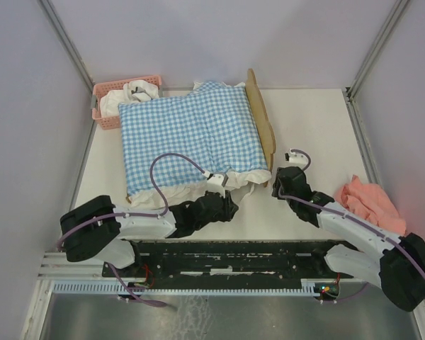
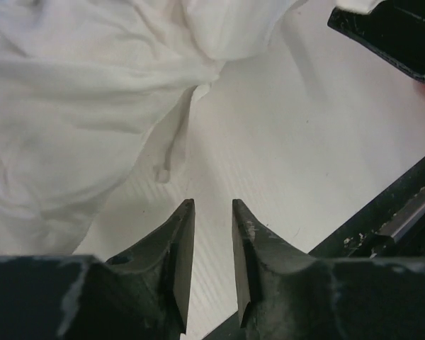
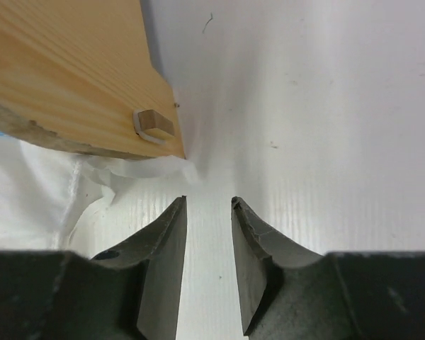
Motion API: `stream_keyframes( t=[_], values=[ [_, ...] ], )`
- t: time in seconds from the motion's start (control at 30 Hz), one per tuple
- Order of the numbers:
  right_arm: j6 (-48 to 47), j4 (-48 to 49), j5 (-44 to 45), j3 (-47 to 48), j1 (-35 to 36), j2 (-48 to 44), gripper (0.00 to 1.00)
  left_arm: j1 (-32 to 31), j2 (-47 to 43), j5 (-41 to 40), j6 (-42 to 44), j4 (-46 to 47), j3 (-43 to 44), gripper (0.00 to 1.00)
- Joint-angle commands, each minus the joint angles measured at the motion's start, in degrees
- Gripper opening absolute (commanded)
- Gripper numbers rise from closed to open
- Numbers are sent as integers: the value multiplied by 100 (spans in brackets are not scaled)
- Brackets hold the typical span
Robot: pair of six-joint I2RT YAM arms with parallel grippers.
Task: Set up the pet bed
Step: Tie the ropes to the bed frame, then adjust the mattress on the bed frame.
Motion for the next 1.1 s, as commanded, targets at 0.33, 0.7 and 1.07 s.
stream_keyframes(
  t=[0.33,0.7,1.07],
  values=[
    [334,-1186,-824,603,-14,-1635,47,-11,-399,-775,390,-1389,895,52],
    [2305,-503,-990,313,-16,-2517,58,-8,-1247,-1816,621,-2220,870,83],
    [2957,-301,-1133,448,-16,-1498,65,2,-1219,-2006,509,-2446,909,81]
  ],
)
